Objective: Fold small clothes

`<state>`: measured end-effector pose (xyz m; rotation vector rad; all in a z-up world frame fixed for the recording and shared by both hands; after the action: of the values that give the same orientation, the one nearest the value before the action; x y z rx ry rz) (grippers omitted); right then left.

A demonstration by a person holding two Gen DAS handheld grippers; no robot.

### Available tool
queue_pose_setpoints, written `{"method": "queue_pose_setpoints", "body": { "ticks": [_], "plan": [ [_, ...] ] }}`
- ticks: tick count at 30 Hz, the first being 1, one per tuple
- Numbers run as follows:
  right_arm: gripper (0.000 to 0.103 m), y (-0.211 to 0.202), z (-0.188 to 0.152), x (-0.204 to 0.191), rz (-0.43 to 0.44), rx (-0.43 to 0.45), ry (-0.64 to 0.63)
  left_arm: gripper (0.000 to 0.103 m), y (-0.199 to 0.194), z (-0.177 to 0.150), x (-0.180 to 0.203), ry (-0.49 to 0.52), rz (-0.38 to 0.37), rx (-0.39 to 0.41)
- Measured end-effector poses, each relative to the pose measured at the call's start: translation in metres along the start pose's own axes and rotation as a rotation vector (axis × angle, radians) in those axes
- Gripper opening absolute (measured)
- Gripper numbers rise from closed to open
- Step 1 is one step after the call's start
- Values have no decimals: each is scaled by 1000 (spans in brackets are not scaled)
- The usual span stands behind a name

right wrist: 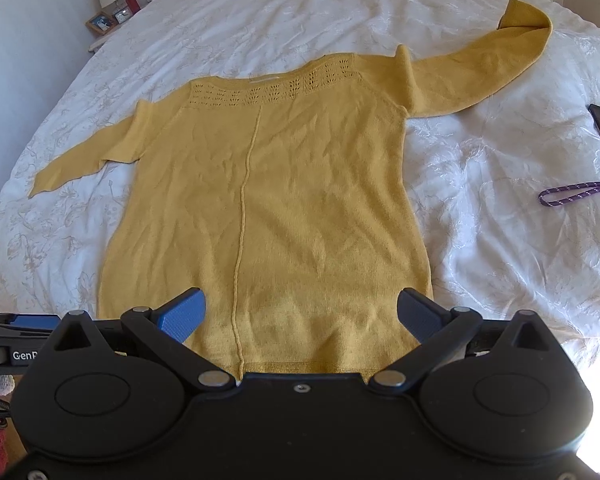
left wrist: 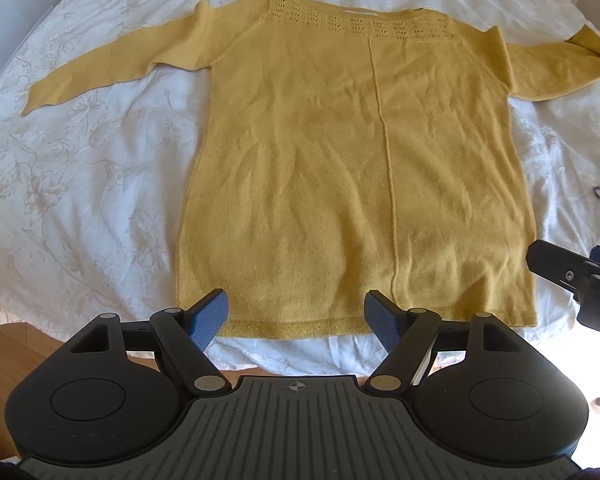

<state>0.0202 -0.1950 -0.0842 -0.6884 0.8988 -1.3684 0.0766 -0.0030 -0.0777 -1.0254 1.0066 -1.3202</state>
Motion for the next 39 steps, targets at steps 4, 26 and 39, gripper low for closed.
{"method": "queue_pose_setpoints", "body": {
  "ticks": [4, 26, 39],
  "plan": [
    [101, 19, 10, 1, 17, -43, 15, 74, 12, 20, -2, -7, -13, -14],
    [69, 57, 151, 128, -368, 26, -108, 68, 19, 166, 34, 33, -195, 248],
    [94, 44, 217, 212, -522, 148, -183, 70, -31, 164, 49, -121, -174, 575]
  ]
}}
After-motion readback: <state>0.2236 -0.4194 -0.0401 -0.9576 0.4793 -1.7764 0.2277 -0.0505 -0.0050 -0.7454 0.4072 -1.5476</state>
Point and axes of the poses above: each gripper's, at about its wrist camera, not at the fingertips, and y roughly the way its jaws point, x to its right, z to its top, the point moved 4 cm from there along y, roughly the way its jaws point, and after that the axes turned 13 degrees about -y, right-handed, at the moved point
